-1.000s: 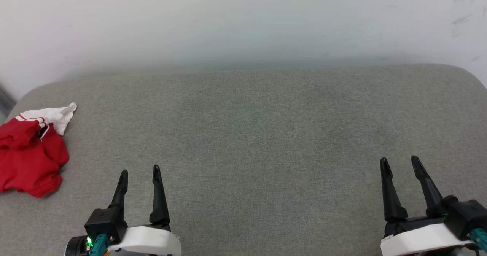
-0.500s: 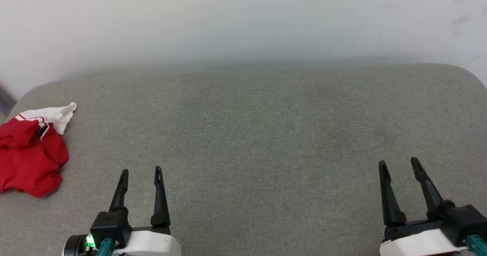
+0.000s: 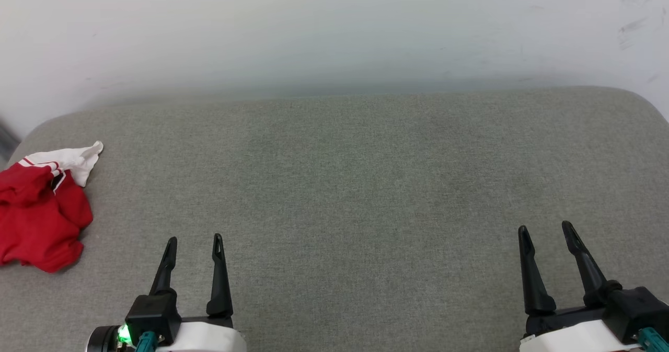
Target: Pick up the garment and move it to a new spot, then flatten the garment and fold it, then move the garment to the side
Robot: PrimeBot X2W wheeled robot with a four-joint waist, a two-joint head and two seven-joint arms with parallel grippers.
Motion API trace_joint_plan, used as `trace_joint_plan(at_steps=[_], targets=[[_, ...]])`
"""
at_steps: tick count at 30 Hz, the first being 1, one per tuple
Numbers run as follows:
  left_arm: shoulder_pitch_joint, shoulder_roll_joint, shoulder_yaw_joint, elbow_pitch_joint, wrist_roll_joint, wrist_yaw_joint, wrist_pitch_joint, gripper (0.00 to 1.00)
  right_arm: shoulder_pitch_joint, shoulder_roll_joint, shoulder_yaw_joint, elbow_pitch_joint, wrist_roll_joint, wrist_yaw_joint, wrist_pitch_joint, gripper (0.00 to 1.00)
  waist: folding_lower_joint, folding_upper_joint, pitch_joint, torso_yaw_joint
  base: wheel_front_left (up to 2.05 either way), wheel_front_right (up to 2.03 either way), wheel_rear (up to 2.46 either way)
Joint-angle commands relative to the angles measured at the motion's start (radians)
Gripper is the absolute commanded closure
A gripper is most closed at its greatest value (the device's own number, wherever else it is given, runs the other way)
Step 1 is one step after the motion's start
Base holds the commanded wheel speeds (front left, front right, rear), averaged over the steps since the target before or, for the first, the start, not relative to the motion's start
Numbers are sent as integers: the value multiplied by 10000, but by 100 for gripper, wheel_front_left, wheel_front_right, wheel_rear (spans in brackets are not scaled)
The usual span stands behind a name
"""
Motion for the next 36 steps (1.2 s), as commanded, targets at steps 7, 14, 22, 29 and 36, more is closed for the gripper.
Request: trace_joint_plan(at_steps=[7, 14, 22, 29, 36], targets=[[-79, -10, 46, 150, -166, -49, -31, 0, 79, -8, 13, 103, 180, -3, -30, 0, 0, -1, -7, -8, 0, 0, 0], [-126, -9, 130, 282, -239, -91, -30, 0, 105, -8, 40, 139, 228, -3, -30, 0, 0, -1, -9, 74, 0, 0, 0], [-175, -8, 260, 454, -225, -58, -30, 0, 152, -8, 182, -7, 123, -3, -30, 0, 0, -1, 13, 568, 0, 0, 0], [-173, -8, 424, 493, -248, -52, -30, 0, 265, -7, 256, -105, 34, -3, -28, 0, 0, -1, 0, 1323, 0, 0, 0], [-146, -9, 622, 547, -254, -84, -30, 0, 310, -7, 325, -140, -100, -3, -28, 0, 0, -1, -25, 2254, 0, 0, 0]])
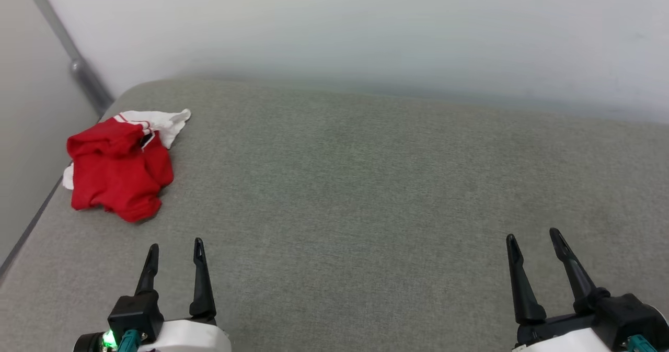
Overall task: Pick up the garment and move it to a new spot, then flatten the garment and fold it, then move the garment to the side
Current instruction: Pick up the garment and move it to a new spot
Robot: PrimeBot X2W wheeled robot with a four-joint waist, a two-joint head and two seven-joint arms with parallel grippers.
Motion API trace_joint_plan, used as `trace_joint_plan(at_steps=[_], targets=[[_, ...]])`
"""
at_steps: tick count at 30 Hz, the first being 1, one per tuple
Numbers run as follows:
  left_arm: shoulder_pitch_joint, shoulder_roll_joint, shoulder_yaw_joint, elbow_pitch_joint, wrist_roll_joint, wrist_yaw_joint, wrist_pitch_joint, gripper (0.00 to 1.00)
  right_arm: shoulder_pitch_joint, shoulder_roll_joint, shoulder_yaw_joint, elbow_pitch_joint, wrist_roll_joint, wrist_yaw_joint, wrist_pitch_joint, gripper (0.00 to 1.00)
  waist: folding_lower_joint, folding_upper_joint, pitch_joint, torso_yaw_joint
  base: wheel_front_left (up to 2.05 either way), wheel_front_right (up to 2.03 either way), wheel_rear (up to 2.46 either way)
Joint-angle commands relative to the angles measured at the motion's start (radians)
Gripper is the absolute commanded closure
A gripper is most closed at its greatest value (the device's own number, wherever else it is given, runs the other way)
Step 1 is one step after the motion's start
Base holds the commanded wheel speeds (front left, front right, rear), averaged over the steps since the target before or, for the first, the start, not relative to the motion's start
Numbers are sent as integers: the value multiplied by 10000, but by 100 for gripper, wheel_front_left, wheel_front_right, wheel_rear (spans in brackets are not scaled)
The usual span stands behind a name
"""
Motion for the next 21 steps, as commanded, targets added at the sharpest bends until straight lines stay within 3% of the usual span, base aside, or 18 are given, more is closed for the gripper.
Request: trace_joint_plan(at_steps=[1, 13, 21], targets=[[-8, -5, 83, 18, -41, -29, -28, 0, 78, -6, 41, -53, -93, -3, -25, 0, 0, -1, 0, 655, 0, 0, 0], [93, -3, 46, -65, -70, 180, -28, 0, 153, -6, 135, -67, -211, -3, -25, 0, 0, -1, 25, 2205, 0, 0, 0], [223, -5, 90, -171, -96, 265, -28, 0, 168, -6, 173, -39, -253, -3, -25, 0, 0, -1, 3, 2693, 0, 0, 0]])
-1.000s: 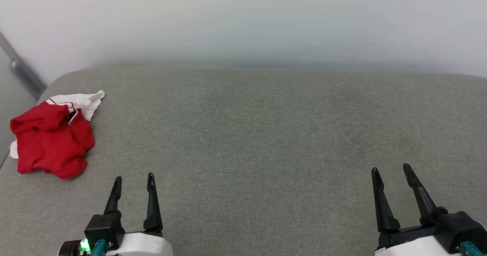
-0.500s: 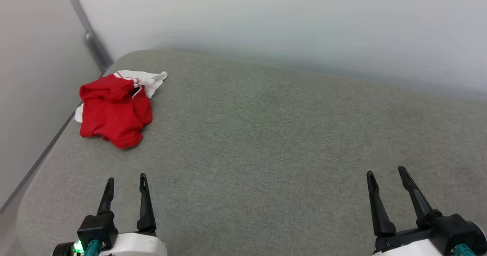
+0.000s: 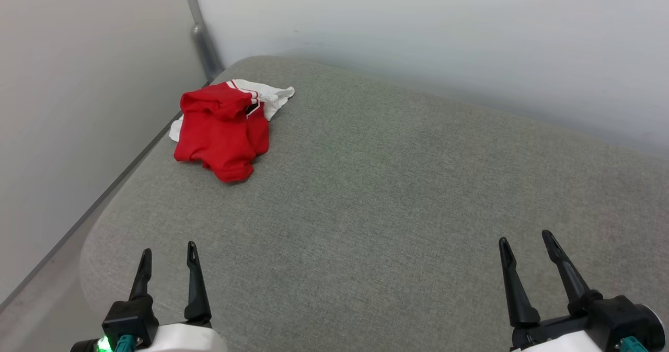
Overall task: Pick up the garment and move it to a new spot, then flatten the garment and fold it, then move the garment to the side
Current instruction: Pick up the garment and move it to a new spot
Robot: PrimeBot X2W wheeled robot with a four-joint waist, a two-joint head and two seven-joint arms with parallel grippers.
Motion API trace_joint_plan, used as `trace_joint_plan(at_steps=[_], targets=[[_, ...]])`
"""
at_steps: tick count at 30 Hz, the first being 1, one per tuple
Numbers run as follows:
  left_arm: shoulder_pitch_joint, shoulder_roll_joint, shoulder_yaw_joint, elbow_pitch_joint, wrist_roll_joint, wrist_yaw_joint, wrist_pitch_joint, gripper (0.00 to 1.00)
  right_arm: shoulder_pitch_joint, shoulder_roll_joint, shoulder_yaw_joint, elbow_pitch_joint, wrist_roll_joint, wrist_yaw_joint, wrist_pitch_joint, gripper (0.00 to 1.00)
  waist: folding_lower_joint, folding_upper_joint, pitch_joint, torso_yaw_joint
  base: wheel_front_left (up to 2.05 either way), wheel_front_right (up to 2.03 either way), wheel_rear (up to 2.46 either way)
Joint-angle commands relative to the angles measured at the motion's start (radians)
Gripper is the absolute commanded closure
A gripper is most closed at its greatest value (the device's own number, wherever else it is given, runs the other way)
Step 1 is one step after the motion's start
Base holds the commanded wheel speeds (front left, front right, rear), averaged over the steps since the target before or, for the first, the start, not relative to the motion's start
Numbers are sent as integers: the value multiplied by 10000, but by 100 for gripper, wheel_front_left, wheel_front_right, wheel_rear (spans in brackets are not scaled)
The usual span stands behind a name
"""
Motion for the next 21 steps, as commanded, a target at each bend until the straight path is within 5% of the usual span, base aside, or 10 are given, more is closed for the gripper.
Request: trace_joint_plan(at_steps=[1, 13, 21], targets=[[92, -5, 44, -37, -18, 24, -28, 0, 97, -8, 25, 7, -76, -3, -25, 0, 0, 0, -7, 84, 0, 0, 0], [-1866, 172, 1083, 320, -193, -686, -28, 0, -537, -8, -178, -276, -747, -3, -25, 0, 0, 0, 1098, -367, 0, 0, 0], [-4776, 1172, 2412, 1085, -390, -1277, -28, 0, -1352, -11, -399, -676, -1615, -5, -25, 0, 0, 0, 2625, -1037, 0, 0, 0]])
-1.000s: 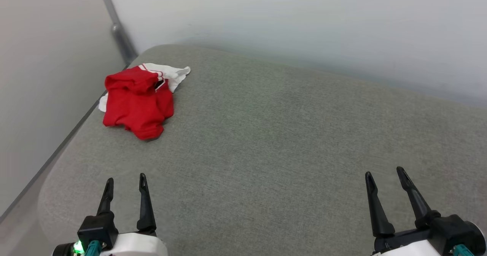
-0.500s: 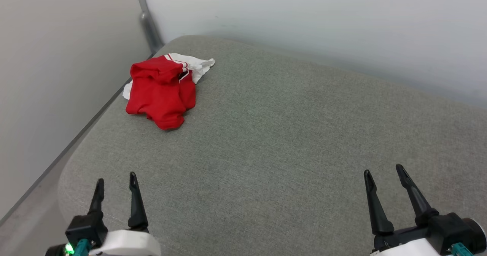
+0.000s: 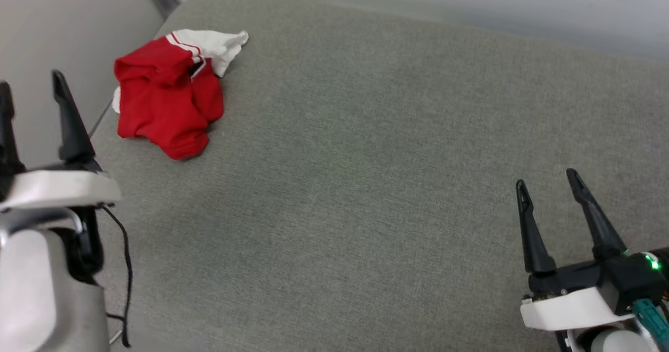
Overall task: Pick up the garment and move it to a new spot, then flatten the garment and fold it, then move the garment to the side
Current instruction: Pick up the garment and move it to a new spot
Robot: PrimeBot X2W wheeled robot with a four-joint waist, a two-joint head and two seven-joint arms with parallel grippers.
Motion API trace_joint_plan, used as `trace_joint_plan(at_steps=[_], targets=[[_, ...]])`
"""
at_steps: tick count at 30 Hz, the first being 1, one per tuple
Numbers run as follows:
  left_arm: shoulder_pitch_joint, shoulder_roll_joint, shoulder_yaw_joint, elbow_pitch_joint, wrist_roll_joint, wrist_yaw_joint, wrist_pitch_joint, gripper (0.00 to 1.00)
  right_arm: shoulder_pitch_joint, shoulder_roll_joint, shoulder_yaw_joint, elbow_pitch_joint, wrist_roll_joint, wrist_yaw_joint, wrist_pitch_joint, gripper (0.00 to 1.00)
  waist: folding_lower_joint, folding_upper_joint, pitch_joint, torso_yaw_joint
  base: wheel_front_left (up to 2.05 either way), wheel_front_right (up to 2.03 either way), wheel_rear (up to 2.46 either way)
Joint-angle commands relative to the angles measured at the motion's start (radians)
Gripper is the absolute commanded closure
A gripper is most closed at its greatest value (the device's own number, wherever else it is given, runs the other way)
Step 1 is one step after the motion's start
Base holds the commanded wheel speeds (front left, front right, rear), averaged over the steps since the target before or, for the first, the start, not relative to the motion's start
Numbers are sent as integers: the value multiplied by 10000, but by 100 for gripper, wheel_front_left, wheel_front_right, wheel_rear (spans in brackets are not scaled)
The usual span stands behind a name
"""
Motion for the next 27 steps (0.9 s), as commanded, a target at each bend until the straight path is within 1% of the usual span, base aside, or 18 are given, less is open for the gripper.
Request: trace_joint_plan(at_steps=[1, 4, 6, 10, 15, 18, 22, 25, 27], targets=[[-607, 294, 141, 267, -6, -165, -28, 0, -273, -29, -100, -128, -129, -6, -25, 0, -1, 0, 805, -432, 0, 0, 0], [-1651, 758, 466, 737, -201, -422, -28, 0, -537, -146, -229, -319, -271, -5, -25, 0, -1, 0, 1303, -551, 0, 0, 0], [-2226, 1042, 655, 1081, -274, -462, -28, 0, -677, -253, -230, -427, -307, -5, -25, 0, -1, 0, 1589, -621, 0, 0, 0], [-3261, 1689, 837, 1895, -455, -681, -28, 0, -964, -458, -291, -720, -385, -6, -25, 0, -1, 0, 2137, -762, 0, 0, 0], [-4398, 2679, 706, 3173, -867, -1043, 631, 0, -1188, -644, -391, -1108, -460, -7, -25, 0, -1, 0, 2691, -909, 0, 0, 0], [-5004, 3281, 324, 3931, -1136, -1197, 1292, 0, -1228, -734, -451, -1361, -499, -7, -25, 0, -1, 0, 2995, -985, 0, 0, 0], [-5585, 3966, -502, 4855, -1552, -1248, 2531, 0, -1342, -843, -432, -1780, -553, -5, -25, 0, -1, 0, 3322, -1042, 0, 0, 0], [-5872, 4340, -1512, 5154, -2404, -1257, 3575, 0, -1425, -922, -390, -2040, -596, -7, -24, 0, -1, 0, 3553, -1082, 0, 0, 0], [-5935, 4588, -2199, 5277, -3254, -1252, 4468, 0, -1490, -961, -371, -2194, -602, -7, -24, 0, -1, 0, 3705, -1102, 0, 0, 0]])
